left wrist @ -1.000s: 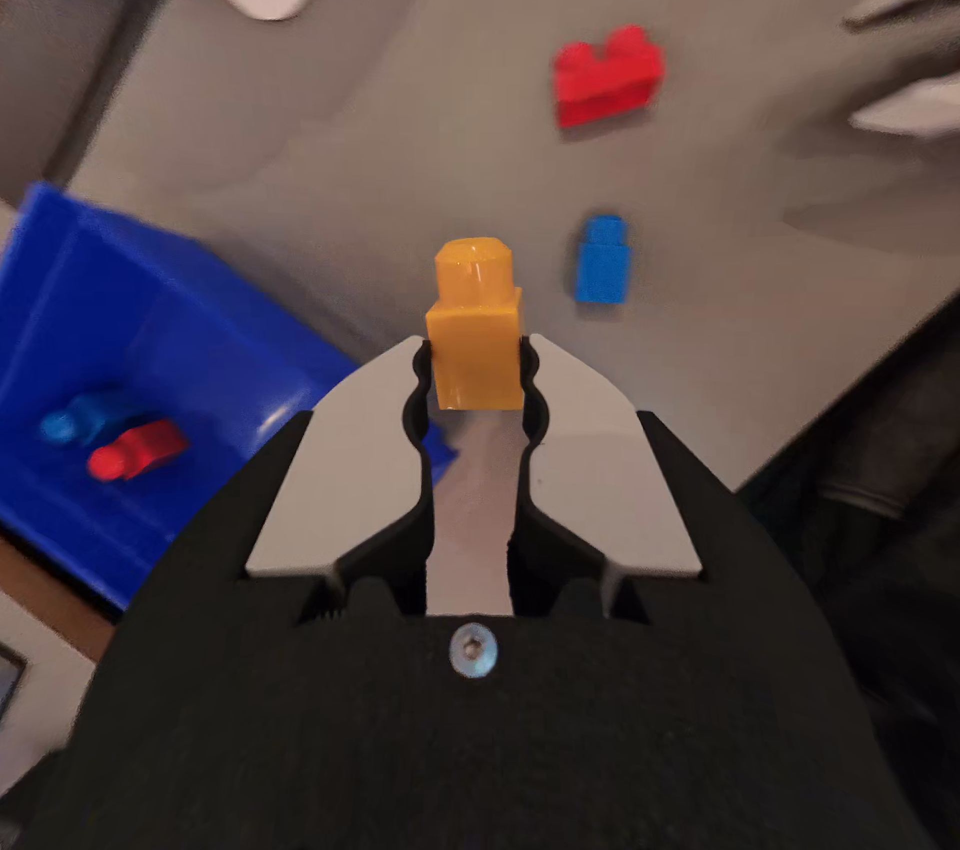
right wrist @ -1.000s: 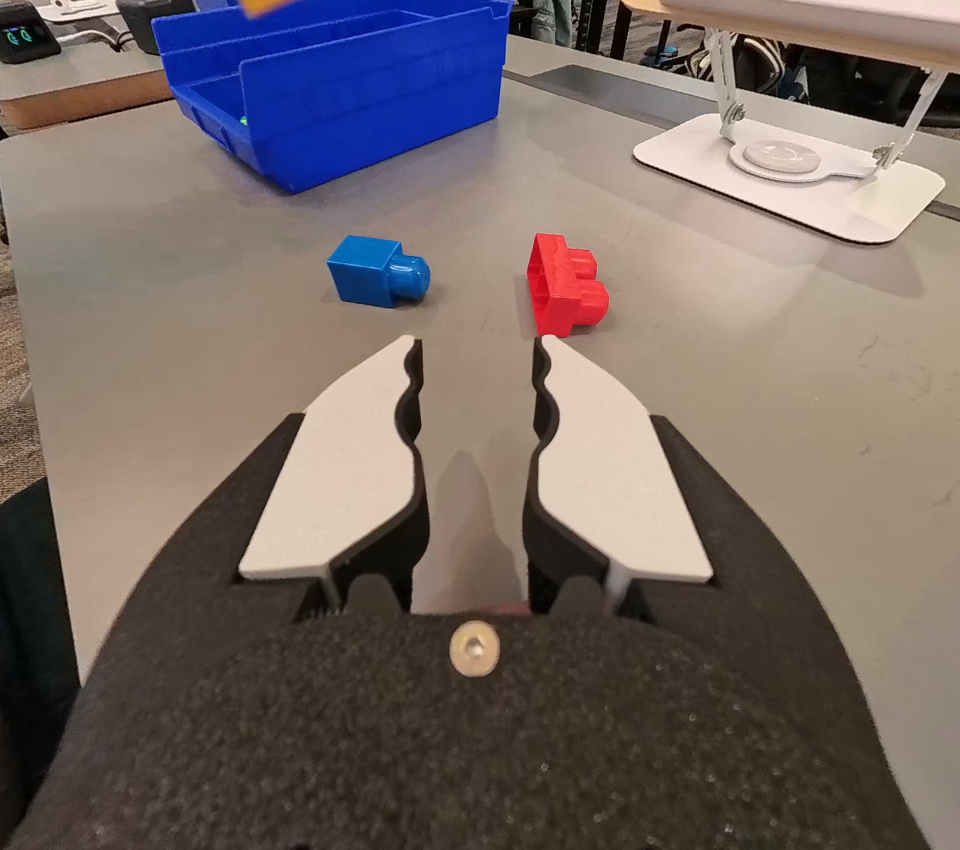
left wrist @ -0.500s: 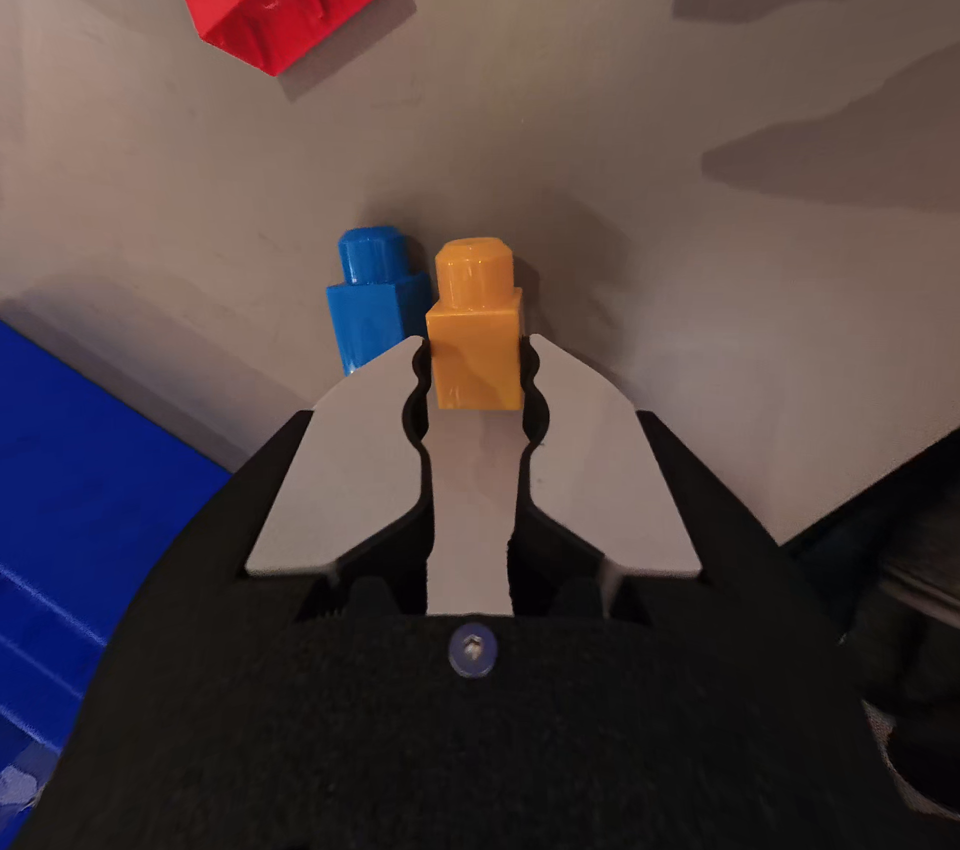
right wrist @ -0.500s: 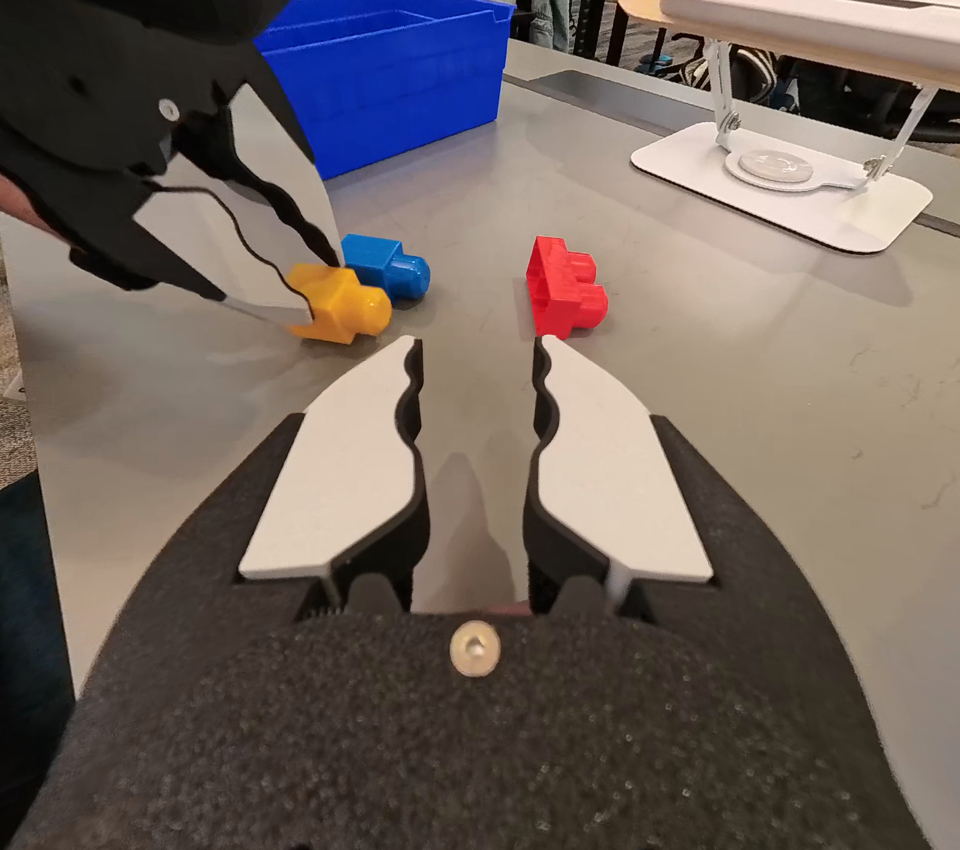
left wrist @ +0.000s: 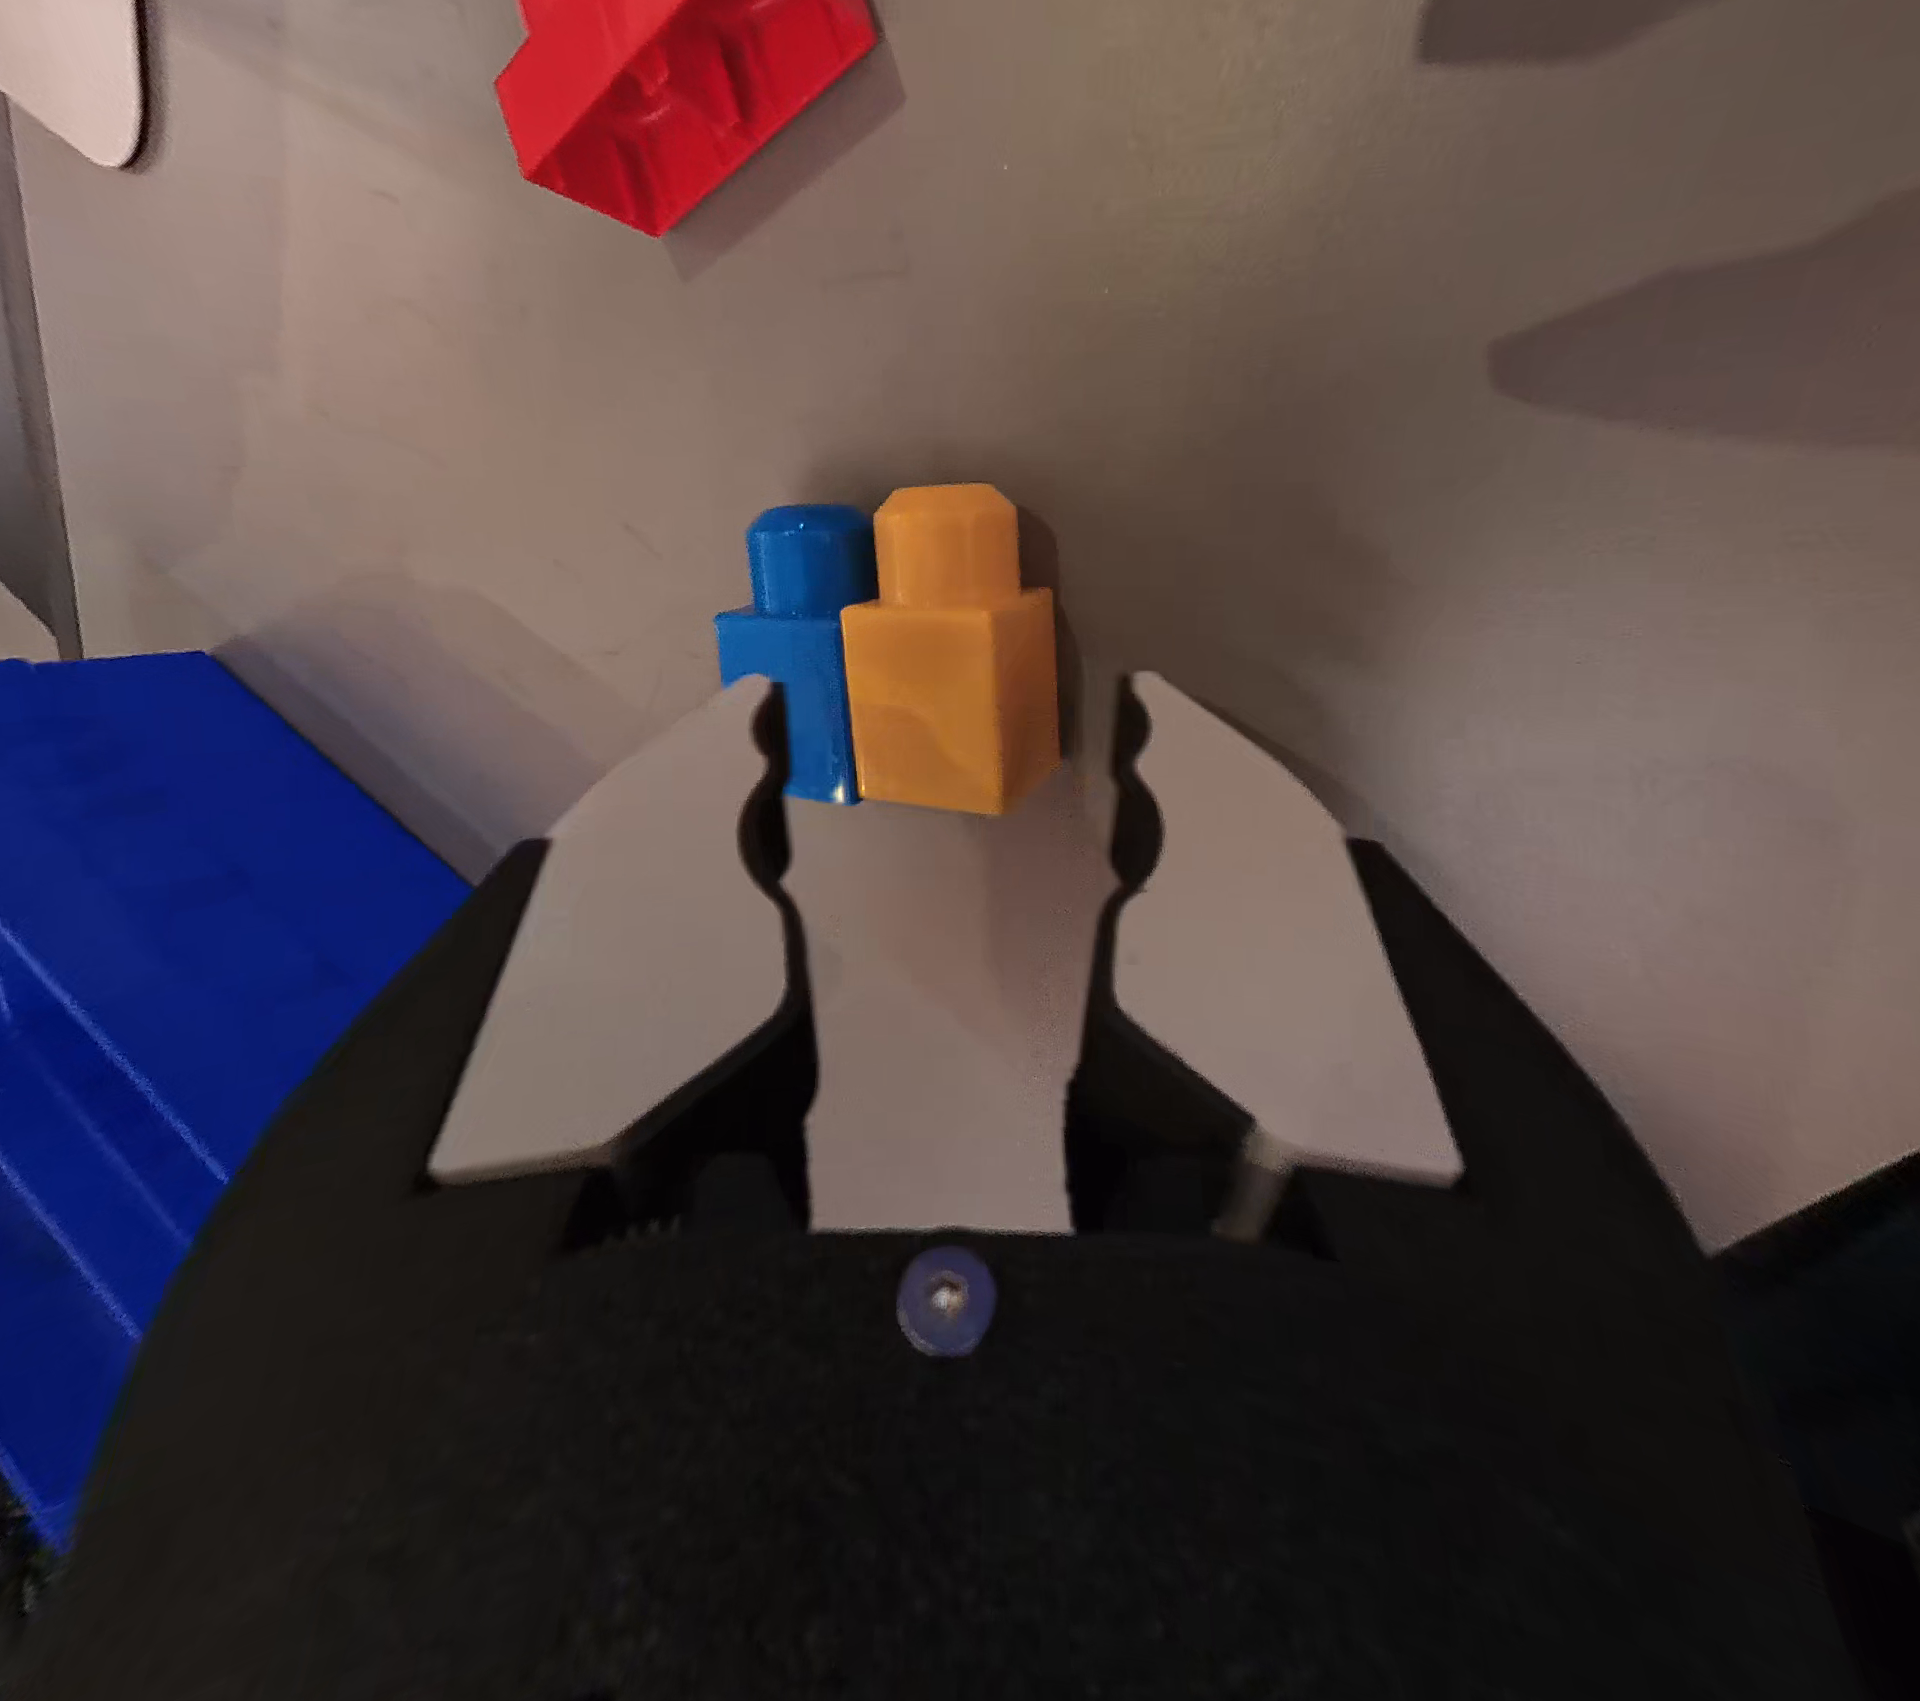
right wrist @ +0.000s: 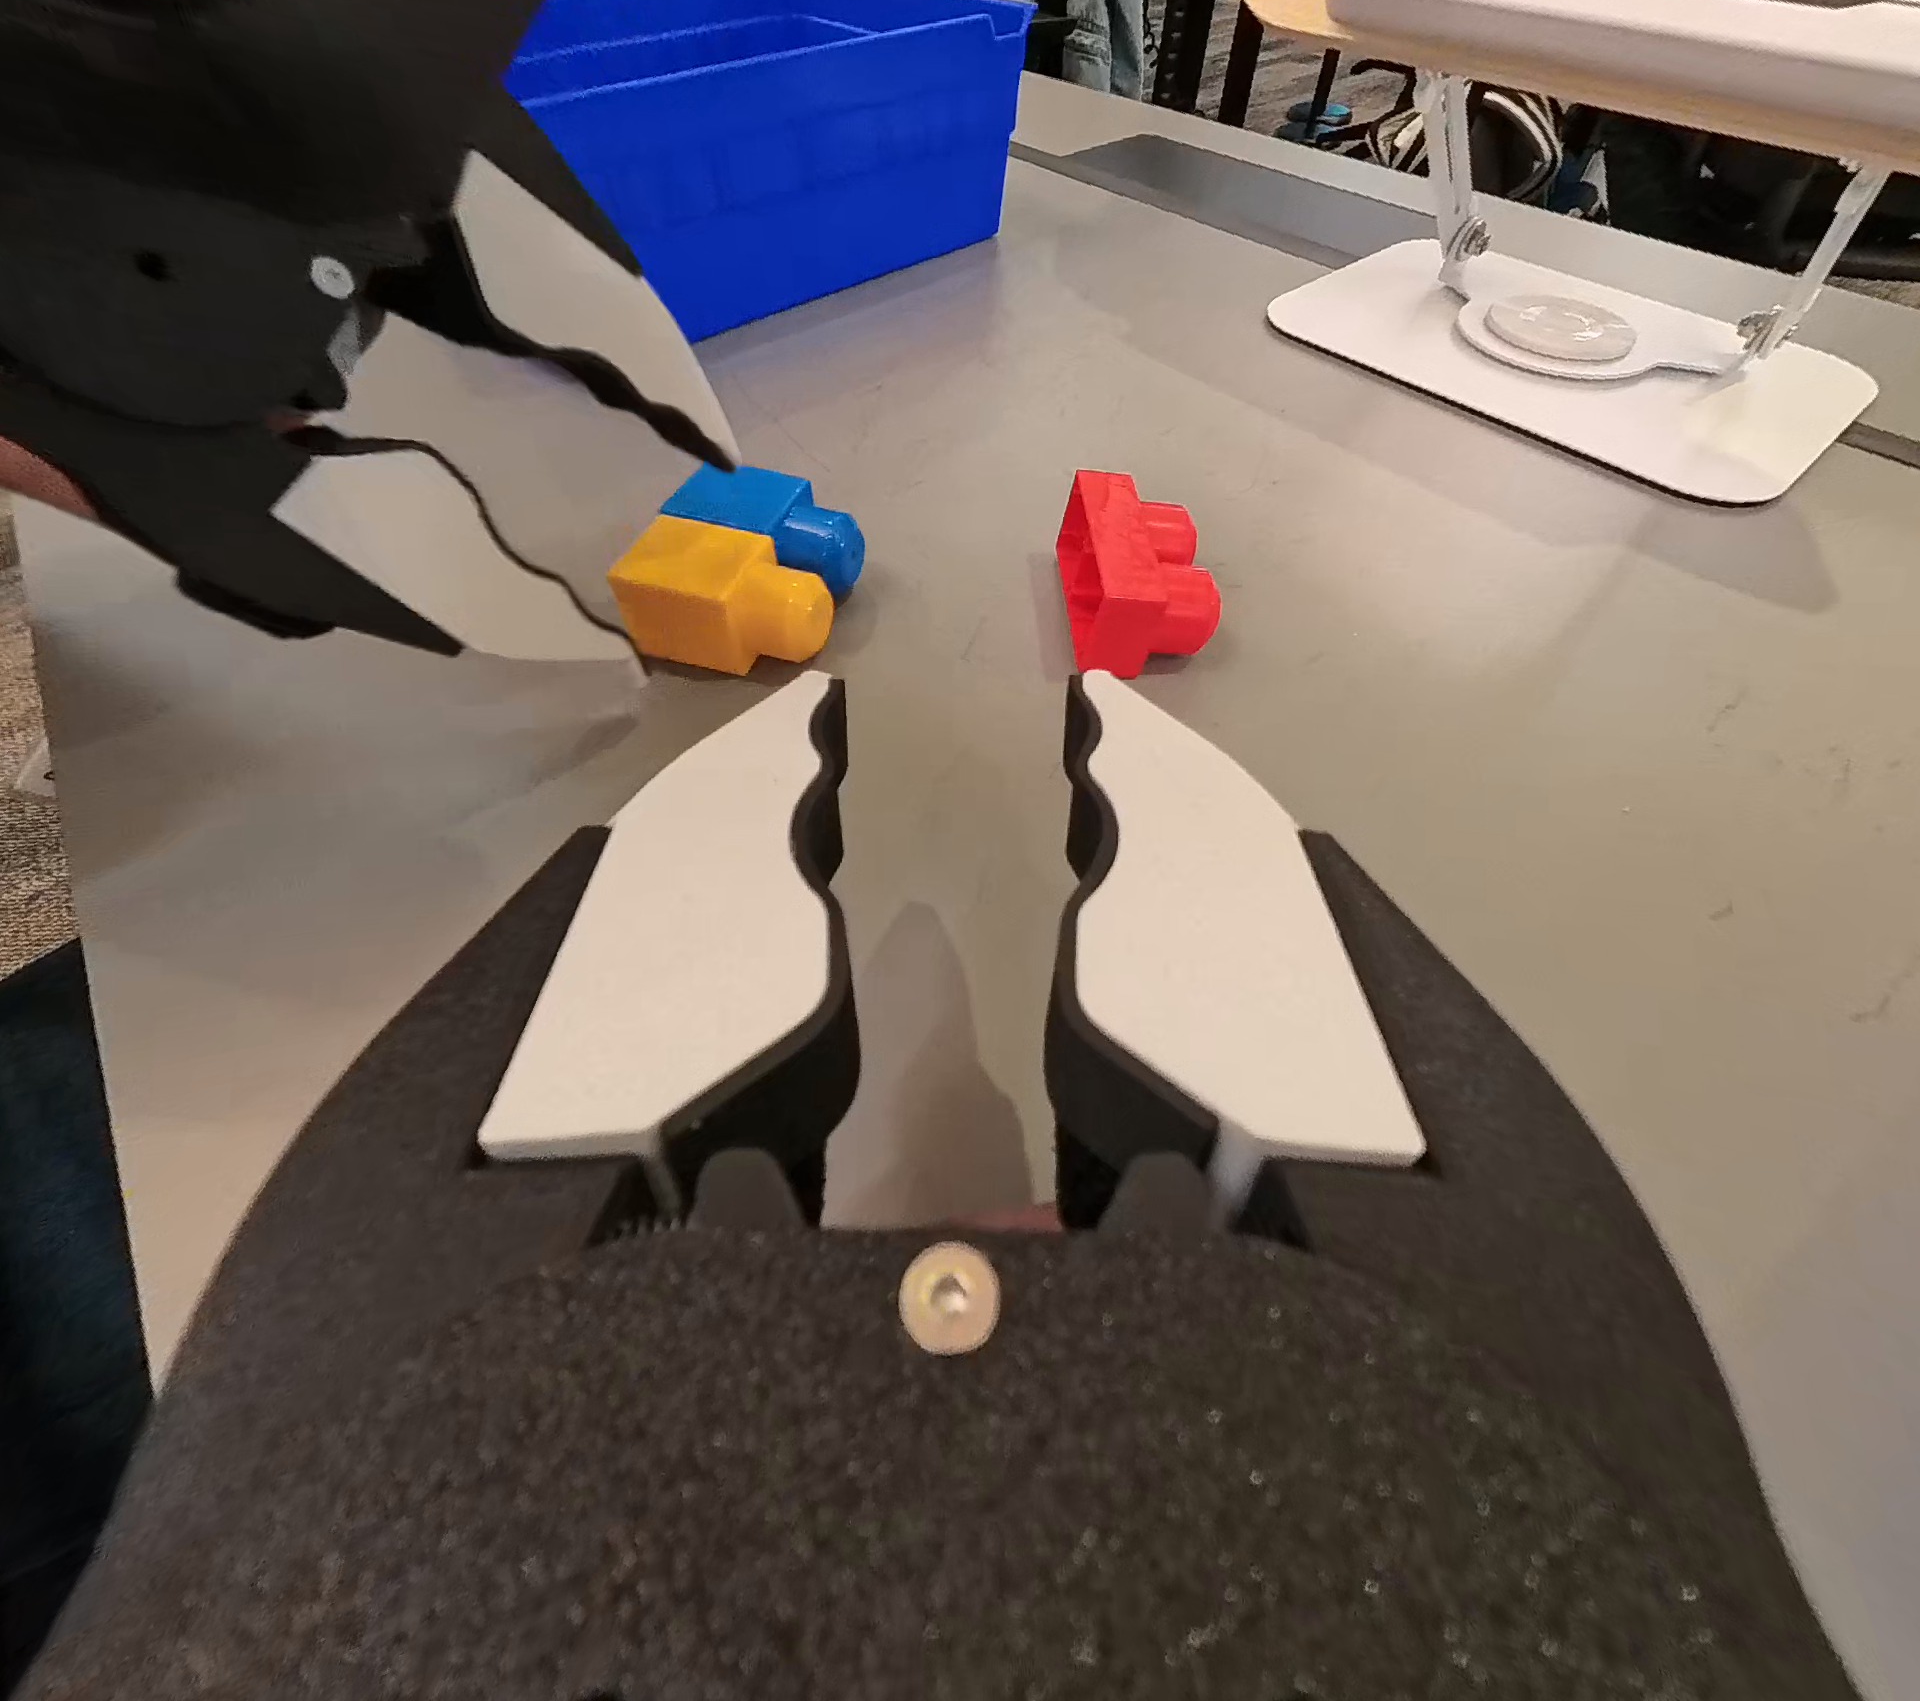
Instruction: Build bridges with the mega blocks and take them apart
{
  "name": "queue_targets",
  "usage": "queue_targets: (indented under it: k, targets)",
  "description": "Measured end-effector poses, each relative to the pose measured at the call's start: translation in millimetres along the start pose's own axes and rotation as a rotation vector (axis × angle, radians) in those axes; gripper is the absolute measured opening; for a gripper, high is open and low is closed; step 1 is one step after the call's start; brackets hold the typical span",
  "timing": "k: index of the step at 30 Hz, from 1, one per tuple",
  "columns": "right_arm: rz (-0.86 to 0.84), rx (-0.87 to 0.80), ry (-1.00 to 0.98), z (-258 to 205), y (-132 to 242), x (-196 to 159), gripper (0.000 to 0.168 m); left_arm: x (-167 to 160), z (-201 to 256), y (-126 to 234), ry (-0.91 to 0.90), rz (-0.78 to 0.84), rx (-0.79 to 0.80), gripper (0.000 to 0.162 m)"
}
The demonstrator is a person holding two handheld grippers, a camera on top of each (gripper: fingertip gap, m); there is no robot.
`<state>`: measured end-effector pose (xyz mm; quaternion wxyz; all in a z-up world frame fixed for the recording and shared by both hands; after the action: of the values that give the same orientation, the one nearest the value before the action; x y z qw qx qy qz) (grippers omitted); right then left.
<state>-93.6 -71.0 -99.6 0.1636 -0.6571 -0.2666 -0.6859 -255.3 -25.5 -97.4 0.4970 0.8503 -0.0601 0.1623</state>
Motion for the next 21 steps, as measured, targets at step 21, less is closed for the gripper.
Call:
queue_targets:
  k: [21]
  targets:
    - [-0.002,0.002,-0.001,0.1,-0.1,0.1,0.040,-24.8,-30.8,-14.0,0.268,0.065,-0.159,0.098]
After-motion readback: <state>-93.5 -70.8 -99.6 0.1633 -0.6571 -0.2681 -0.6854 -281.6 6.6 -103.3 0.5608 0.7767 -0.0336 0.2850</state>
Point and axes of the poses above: each gripper's, where its closed fingertips meet, y back along the fingers, x out of its top, z = x × y across the jaws, the point moved 8 cm from there along y, back along the fingers, and after that the axes turned 8 degrees about z, right-handed, at the moved point
